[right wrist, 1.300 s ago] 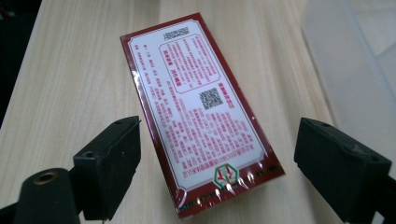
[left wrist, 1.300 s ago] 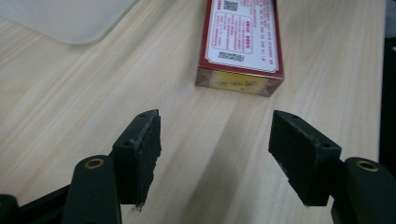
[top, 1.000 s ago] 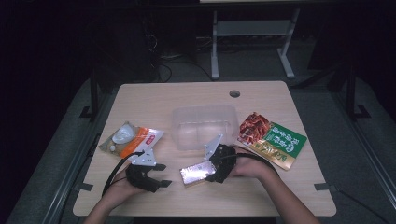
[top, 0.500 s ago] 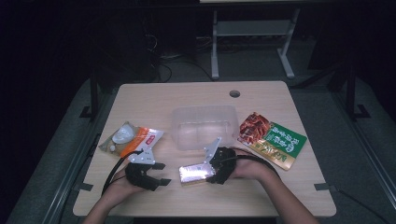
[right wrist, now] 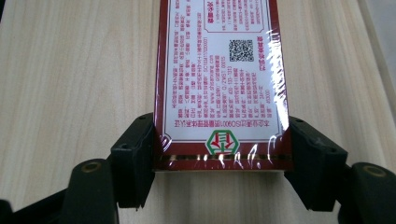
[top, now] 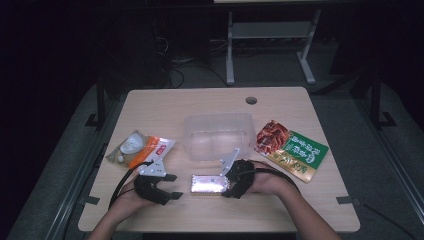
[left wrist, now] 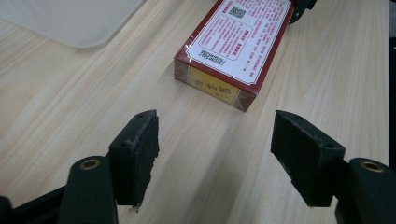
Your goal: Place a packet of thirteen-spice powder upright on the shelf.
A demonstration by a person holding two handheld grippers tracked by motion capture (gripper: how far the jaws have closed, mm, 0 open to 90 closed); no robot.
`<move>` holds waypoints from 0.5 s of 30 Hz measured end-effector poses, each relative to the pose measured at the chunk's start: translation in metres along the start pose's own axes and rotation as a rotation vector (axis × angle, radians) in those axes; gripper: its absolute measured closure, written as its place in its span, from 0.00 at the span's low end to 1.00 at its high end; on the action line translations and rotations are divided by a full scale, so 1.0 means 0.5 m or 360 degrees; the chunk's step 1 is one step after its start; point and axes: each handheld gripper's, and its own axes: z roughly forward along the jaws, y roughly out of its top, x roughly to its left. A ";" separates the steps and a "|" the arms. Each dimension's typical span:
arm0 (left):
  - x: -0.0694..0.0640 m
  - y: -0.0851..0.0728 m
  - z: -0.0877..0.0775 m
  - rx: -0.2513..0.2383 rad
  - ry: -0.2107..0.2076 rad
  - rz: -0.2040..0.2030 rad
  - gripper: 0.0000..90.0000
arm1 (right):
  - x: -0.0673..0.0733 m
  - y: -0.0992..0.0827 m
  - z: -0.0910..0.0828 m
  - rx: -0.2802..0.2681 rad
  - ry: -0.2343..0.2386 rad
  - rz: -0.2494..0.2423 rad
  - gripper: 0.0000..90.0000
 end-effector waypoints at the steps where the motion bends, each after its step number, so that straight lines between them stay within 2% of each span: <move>1: 0.000 0.001 0.000 0.0000 -0.0001 0.0009 0.33 | 0.001 0.000 0.000 0.0002 -0.0001 0.0000 0.36; 6: 0.001 0.005 -0.001 -0.0013 -0.0034 0.0064 0.27 | 0.003 -0.005 -0.009 -0.0014 0.0023 0.0022 0.36; 15: 0.001 0.037 0.003 -0.0026 -0.0126 0.0243 0.19 | 0.013 -0.028 -0.060 -0.0131 0.0004 0.0064 0.36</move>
